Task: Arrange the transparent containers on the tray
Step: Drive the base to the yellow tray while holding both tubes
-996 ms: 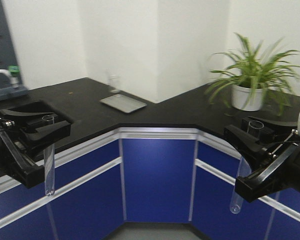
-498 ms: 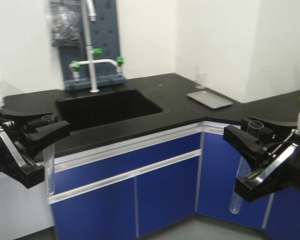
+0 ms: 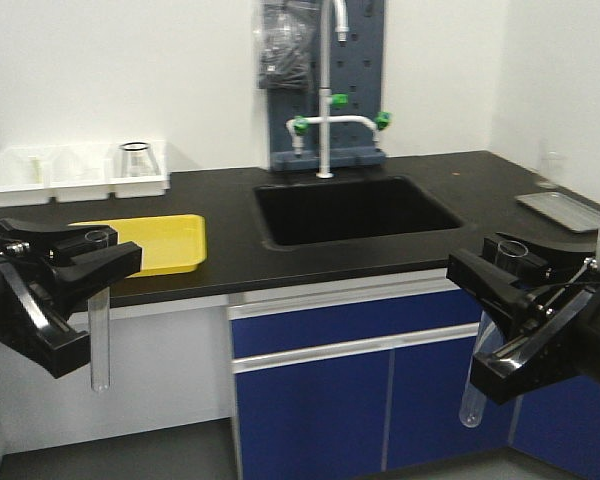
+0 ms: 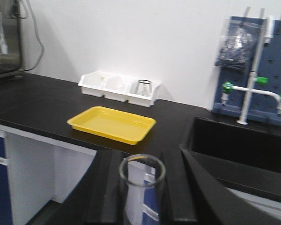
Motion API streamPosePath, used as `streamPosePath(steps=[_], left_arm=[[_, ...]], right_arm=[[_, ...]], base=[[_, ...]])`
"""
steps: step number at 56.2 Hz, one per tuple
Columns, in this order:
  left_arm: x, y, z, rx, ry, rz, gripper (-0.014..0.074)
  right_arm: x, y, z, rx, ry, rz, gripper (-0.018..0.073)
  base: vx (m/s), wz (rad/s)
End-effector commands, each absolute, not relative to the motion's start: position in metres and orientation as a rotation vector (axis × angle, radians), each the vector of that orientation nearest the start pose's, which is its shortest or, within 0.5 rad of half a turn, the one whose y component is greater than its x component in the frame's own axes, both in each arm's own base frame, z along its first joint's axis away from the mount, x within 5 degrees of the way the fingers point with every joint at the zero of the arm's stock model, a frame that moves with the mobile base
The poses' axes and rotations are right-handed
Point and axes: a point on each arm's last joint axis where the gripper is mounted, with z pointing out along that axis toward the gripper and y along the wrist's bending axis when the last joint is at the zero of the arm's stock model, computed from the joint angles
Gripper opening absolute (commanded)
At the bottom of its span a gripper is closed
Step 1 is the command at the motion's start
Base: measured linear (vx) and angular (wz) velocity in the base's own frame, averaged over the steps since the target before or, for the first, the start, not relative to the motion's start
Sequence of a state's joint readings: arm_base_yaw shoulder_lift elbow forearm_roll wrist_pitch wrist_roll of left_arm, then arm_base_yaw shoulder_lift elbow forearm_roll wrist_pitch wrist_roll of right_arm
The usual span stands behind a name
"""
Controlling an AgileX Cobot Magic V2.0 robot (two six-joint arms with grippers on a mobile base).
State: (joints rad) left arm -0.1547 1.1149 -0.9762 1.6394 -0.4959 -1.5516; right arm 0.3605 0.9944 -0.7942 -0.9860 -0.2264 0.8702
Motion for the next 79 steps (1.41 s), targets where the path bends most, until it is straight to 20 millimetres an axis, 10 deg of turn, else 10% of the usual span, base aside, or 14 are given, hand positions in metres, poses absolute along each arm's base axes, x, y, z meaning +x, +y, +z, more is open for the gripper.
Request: streamPosePath(steps=[1, 79], left_arm=[[0.2265, -0.0794, 0.4137, 0.531, 1.509, -0.476, -0.0003], [0.2263, -0.0796, 0.4137, 0.534, 1.508, -0.479, -0.0003]], right_arm=[[0.1938, 0.0947, 0.3914, -0.515, 1.407, 0.381, -0.0011], [0.1935, 0.0946, 0.3916, -0.515, 1.406, 0.381, -0.0011]], base=[[-0.01, 0.46], [0.2, 0.25]])
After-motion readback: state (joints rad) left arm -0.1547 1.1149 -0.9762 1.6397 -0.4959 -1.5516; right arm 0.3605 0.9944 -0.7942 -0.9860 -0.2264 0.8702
